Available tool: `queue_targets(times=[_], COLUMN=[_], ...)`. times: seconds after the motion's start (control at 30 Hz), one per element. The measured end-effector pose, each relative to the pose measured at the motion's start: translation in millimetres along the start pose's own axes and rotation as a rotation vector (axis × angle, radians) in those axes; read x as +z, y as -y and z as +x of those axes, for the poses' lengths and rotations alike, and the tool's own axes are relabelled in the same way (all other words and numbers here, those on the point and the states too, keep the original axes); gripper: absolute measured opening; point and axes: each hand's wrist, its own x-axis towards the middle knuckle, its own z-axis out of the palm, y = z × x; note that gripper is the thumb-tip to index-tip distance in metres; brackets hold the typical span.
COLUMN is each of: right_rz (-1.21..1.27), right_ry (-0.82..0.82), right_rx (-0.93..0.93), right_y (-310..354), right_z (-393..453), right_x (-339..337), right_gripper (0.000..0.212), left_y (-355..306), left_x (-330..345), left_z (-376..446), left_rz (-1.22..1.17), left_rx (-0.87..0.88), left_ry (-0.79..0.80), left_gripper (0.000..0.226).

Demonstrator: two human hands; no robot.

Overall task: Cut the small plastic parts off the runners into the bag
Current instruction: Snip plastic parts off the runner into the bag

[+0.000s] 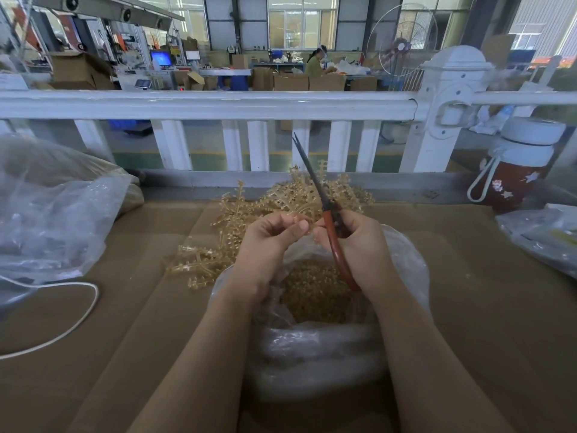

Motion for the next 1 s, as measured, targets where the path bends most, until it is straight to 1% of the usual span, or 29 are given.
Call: queue_targets(times=[0.07,0.23,0.3,0.4,0.43,0.47,0.57,0.6,0.63,0.77,0.9,1.0], right_rz=[-0.015,-0.076,-0.075,-0.115,-0.136,-0.171,-0.376,-0.449,-0.507,-0.661,-0.712,-0.705], right_ry=[-0.004,-0.021,-0.028,-0.011,0.0,0.006,0.016,0.029,0.041,0.044,0.023,0.05], right_rx=[-0.024,-0.057,-0.063,-0.057,-0.047,-0.041,-0.057,-0.069,-0.075,-0.102,-0.158,-0.148], right_y=[-1,-4,-5,-7,-7,-8,-9,-10,-11,-13,-13,-12], right_z=[0,0,1,1,1,1,-1,-1,-2,-2,-3,-2], right_x=[0,1,1,0,0,-1,-3,-2,-2,-2,-3,-4], right_gripper=[0.015,0.015,0.016,0.013,0.015,0.023,0.061,0.066,0.067,0.061,0.058,0.06], left_y=[1,6,5,5,5,5,4,3,3,6,8,9], left_x=[-2,-5,-4,-5,-5,-6,-6,-6,-6,-7,-9,-12], left_z=[1,5,5,4,4,4,3,3,4,4,5,8], left_rz=[-0.013,0.054,0.029,0.002,-0.001,-0.012,-0.034,-0.037,-0.041,-0.004,0.003,0.014], left_rx=[-0.027,-0.048,-0.053,-0.047,-0.045,-0.045,-0.037,-0.027,-0.015,0.069,0.075,0.069], left_ry=[-0.034,-0.108,-0.128,-0.145,-0.154,-0.163,-0.182,-0.188,-0.193,-0.208,-0.215,-0.238], left_gripper=[0.009,0.013,0.015,0.011,0.01,0.011,0.023,0.025,0.025,0.024,0.026,0.023])
